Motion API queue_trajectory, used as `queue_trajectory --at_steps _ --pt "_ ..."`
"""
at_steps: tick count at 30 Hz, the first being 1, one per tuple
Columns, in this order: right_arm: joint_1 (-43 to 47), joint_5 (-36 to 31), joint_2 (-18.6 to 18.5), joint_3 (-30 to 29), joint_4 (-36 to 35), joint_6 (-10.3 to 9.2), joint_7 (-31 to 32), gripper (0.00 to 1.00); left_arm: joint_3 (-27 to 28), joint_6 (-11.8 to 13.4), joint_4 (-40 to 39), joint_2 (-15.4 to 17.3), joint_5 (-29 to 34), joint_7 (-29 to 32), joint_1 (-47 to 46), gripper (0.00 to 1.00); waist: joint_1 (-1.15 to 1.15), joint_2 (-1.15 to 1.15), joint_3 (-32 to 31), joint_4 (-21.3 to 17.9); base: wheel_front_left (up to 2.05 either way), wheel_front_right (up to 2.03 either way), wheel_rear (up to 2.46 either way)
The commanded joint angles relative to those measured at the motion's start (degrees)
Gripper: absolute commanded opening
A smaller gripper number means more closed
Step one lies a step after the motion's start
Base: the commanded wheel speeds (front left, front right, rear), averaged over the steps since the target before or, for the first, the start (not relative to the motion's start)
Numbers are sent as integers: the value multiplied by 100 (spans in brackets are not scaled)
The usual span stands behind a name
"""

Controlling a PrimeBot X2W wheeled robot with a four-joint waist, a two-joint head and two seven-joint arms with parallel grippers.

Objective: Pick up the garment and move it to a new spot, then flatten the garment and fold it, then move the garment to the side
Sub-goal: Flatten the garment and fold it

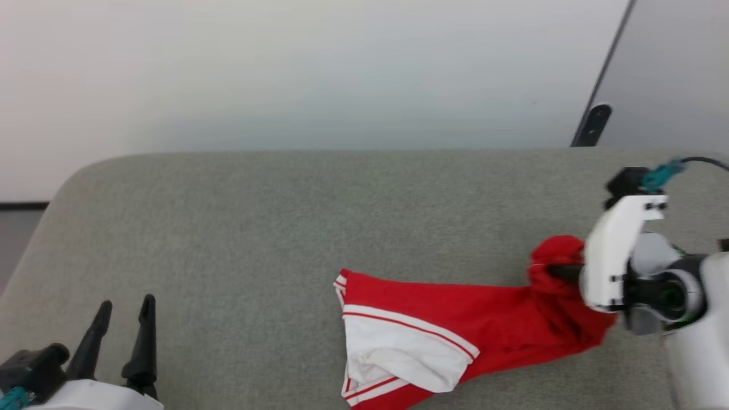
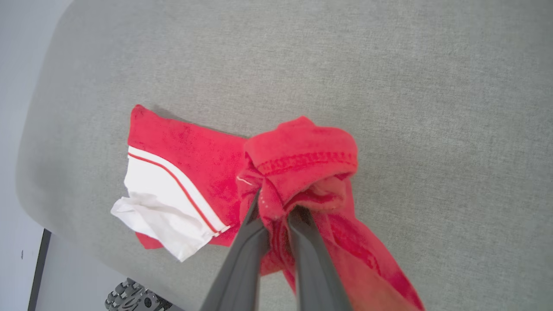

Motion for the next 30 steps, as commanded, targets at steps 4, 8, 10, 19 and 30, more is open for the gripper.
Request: queue_trajectory --at_steps 4,8,10,19,30 --pt "134 -159 530 269 -434 -9 251 0 49 74 -89 32 -76 63 75 100 0 0 -252 -234 0 0 0" --pt "91 -214 823 615 -677 -9 433 0 0 136 -147 32 -49 150 -13 100 0 0 -272 -176 0 0 0" --pt "25 -283 911 762 -700 -9 415 0 -41 145 -154 10 -52 188 -102 100 0 0 -274 -90 0 0 0" --pt "-83 -385 1045 1195 -56 -9 3 0 -315 88 -20 -123 -50 320 -516 100 0 0 -265 437 0 0 0" --pt "-453 -169 1042 2594 1293 -9 -1130 0 -582 -42 280 -284 -103 366 -945 100 0 0 -73 1041 0 0 0"
